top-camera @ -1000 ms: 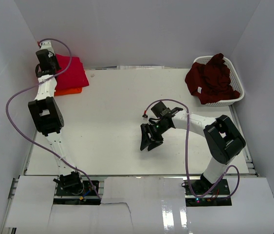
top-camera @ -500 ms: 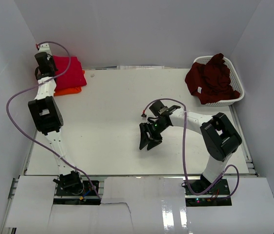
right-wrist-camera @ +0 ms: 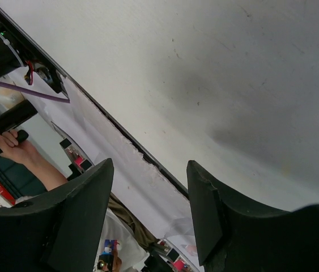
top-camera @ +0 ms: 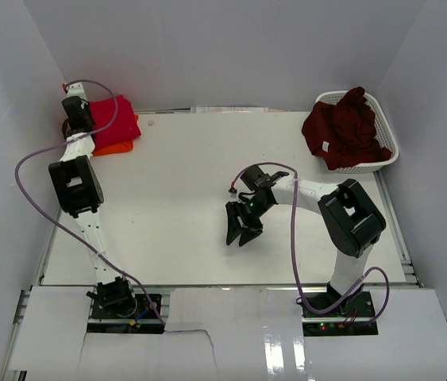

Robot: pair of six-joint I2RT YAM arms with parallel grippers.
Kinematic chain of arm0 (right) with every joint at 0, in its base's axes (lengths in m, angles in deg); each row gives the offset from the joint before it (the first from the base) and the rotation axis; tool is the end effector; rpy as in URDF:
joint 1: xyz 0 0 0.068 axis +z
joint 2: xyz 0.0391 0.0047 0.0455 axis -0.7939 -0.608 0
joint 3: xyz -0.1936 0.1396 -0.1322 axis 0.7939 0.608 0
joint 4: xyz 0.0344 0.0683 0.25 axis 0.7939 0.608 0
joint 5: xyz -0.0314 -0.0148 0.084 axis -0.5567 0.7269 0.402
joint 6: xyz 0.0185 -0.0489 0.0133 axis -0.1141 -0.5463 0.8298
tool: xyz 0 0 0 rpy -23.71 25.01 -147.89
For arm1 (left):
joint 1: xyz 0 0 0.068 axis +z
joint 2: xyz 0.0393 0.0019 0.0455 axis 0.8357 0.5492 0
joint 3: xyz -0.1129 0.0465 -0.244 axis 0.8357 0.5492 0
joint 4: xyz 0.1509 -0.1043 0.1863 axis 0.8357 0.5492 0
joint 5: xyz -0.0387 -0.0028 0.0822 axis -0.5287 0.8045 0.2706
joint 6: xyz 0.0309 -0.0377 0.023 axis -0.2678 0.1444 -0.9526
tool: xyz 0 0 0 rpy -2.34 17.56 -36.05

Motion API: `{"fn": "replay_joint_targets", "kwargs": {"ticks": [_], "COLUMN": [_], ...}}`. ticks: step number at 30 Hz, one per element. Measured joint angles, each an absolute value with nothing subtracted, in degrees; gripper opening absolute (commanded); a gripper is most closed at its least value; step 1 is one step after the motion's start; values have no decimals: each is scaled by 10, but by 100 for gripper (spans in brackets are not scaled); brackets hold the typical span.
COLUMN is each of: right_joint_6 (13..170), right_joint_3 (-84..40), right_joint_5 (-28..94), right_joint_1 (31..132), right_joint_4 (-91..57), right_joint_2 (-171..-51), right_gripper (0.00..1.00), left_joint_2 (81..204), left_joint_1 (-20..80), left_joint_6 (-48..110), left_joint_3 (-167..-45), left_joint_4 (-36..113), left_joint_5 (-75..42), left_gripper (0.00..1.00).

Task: Fold and stack the t-shirts
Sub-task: Put the neatly folded tshirt into the corner of the board with the left arm

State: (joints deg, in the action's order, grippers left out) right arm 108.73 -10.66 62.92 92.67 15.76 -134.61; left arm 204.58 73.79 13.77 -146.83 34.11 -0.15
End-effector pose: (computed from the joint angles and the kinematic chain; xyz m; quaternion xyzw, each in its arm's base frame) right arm 0.2471 0.2368 0.1592 0.1772 -0.9201 -0.3448 0.0552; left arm 0.5392 0.1712 0.2161 -0.1191 0.7969 0.1746 0.5659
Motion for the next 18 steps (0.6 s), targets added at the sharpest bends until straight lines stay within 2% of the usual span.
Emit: {"fn": "replay_joint_targets", "kwargs": {"ticks": [13,18], "right_joint_6": [1094,1097], "right_joint_3": [-121,-121], "right_joint_5": [649,657], "right_joint_1": [928,928], "right_joint_4": [155,155], "right_joint_2": [-1390,-1403], "right_gripper": [61,61], "left_joint_2": [2149,2162], "left_joint_1": [740,742], "left_joint_6": [152,164], "left_joint_3": [-1539,-1570], "left_joint_4": [330,325], "left_joint_5": [0,-4], "left_gripper": [3,12]}}
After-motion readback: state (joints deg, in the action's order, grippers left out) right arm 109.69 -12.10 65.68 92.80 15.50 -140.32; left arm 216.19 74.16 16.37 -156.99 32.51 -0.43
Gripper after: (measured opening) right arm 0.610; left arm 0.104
